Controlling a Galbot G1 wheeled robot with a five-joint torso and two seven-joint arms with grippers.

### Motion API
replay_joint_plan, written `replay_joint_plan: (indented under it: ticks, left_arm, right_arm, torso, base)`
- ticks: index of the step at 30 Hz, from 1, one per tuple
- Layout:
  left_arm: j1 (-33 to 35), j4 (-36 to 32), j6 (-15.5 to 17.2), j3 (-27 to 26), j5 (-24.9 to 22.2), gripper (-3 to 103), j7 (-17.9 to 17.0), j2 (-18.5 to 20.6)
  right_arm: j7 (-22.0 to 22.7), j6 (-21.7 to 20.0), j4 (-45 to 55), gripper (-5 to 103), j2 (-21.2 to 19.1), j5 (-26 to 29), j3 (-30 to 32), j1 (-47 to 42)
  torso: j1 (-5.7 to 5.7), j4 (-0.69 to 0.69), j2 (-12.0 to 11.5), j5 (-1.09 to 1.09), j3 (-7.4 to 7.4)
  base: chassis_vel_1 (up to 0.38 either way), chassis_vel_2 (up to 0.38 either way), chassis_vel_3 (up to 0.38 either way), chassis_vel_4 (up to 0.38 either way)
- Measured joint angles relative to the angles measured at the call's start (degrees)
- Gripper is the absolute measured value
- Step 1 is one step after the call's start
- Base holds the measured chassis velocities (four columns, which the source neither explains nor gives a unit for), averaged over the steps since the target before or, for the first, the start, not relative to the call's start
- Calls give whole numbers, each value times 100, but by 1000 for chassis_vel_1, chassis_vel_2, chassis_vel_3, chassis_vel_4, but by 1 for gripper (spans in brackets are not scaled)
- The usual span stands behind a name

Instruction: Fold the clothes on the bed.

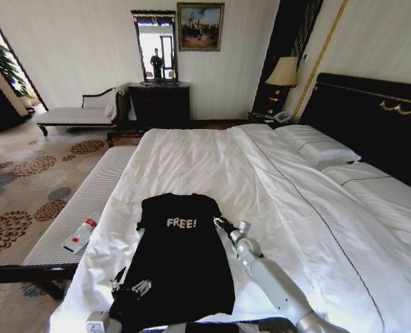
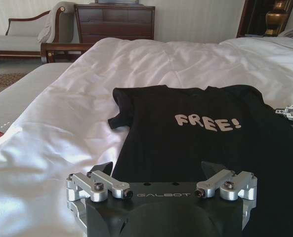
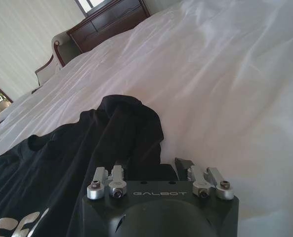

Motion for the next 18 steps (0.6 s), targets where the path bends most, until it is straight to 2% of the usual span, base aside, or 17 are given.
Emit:
replay_joint_plan:
  ticks: [1, 4, 6, 7, 8, 10, 13, 18]
  left_arm:
    - [-5, 6, 0, 2, -4, 100, 0, 1]
    - [-33, 22, 0, 3, -33, 100, 0, 12]
    - [-34, 22, 0, -4, -43, 100, 0, 15]
    - [-35, 22, 0, -28, -61, 100, 0, 21]
    - [-35, 23, 0, -50, -75, 100, 0, 23]
    - [-34, 23, 0, -63, -82, 100, 0, 23]
    - [-29, 26, -1, -96, -94, 100, 8, 24]
    - [-24, 26, -10, -106, -95, 100, 12, 23]
  right_arm:
    - [3, 2, -5, 51, 0, 6, 0, 12]
    - [10, 6, -48, 35, 0, 21, -16, 77]
    - [11, 6, -54, 35, 0, 21, -21, 84]
    - [11, 6, -66, 25, -1, 20, -34, 98]
    - [9, 6, -74, 19, 0, 19, -42, 106]
    - [8, 7, -80, 19, 2, 16, -46, 109]
    - [1, 14, -91, 4, 20, -22, -61, 113]
    - [8, 45, -103, 0, 31, -104, -64, 139]
  torso:
    - [0, 0, 0, 0, 0]
    - [-1, 0, 0, -1, 0]
    - [0, 1, 0, 0, 0]
    - [0, 0, 0, 0, 0]
    - [0, 0, 0, 0, 0]
    - [0, 0, 0, 0, 0]
    - [0, 1, 0, 0, 0]
    - [0, 0, 0, 0, 0]
  base:
    - [0, 0, 0, 0]
    - [0, 0, 0, 0]
    - [0, 0, 0, 0]
    - [0, 0, 0, 0]
    - [0, 0, 0, 0]
    - [0, 0, 0, 0]
    - [0, 0, 0, 0]
    - [0, 0, 0, 0]
